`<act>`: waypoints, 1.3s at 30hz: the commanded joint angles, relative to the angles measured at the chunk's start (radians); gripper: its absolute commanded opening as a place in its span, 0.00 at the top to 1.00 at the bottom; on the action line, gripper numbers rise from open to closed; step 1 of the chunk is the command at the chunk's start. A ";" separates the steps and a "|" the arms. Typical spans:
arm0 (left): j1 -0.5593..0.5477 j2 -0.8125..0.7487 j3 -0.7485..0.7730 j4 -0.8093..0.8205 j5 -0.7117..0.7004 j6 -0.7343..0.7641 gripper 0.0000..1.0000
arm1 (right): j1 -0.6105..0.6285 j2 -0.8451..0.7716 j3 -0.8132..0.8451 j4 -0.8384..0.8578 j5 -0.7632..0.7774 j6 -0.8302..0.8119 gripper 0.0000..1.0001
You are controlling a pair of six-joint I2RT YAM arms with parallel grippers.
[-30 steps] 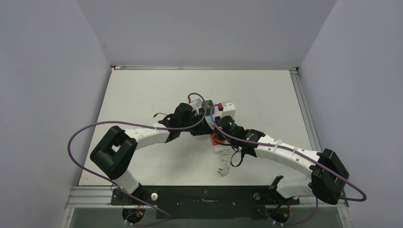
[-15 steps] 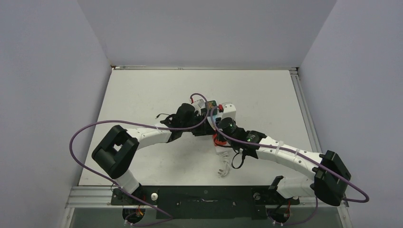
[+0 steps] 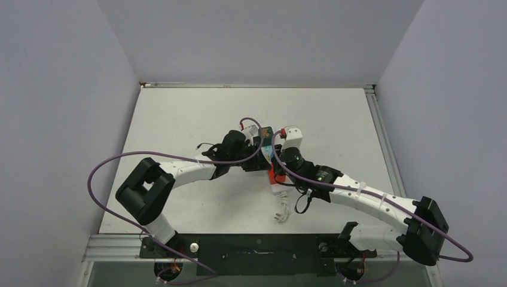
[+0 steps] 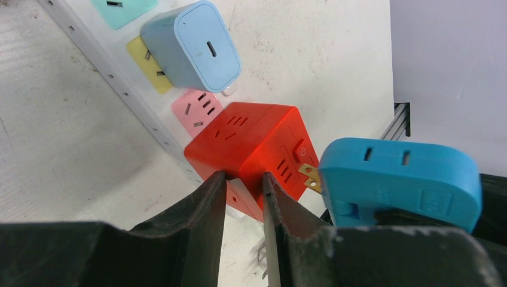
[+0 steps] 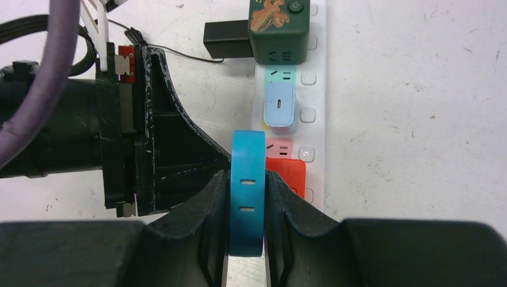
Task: Pull the plug off the socket
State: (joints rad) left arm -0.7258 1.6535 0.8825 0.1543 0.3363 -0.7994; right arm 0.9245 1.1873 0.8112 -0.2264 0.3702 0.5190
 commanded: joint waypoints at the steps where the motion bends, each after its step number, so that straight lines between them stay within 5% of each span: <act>1: -0.021 0.044 -0.008 -0.124 -0.030 0.058 0.77 | -0.005 -0.039 0.017 0.055 0.040 0.012 0.95; 10: -0.020 0.022 -0.019 -0.101 -0.026 0.058 0.76 | -0.012 -0.068 0.024 0.016 0.085 0.013 0.95; 15: -0.024 -0.044 -0.024 -0.046 -0.003 0.095 0.59 | -0.106 -0.117 0.005 -0.005 0.068 -0.006 0.95; 20: -0.026 -0.145 -0.045 0.012 -0.006 0.139 0.38 | -0.305 -0.183 -0.068 0.011 -0.028 -0.013 0.95; 28: 0.028 -0.309 -0.072 0.018 -0.075 0.182 0.22 | -0.623 -0.137 -0.208 0.130 -0.356 0.009 0.94; 39: 0.108 -0.380 -0.075 -0.019 -0.081 0.181 0.20 | -0.651 0.001 -0.312 0.315 -0.579 0.087 0.91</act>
State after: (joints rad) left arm -0.6163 1.2964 0.8089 0.1253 0.2512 -0.6380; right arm 0.2756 1.1683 0.5259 -0.0593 -0.1146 0.5591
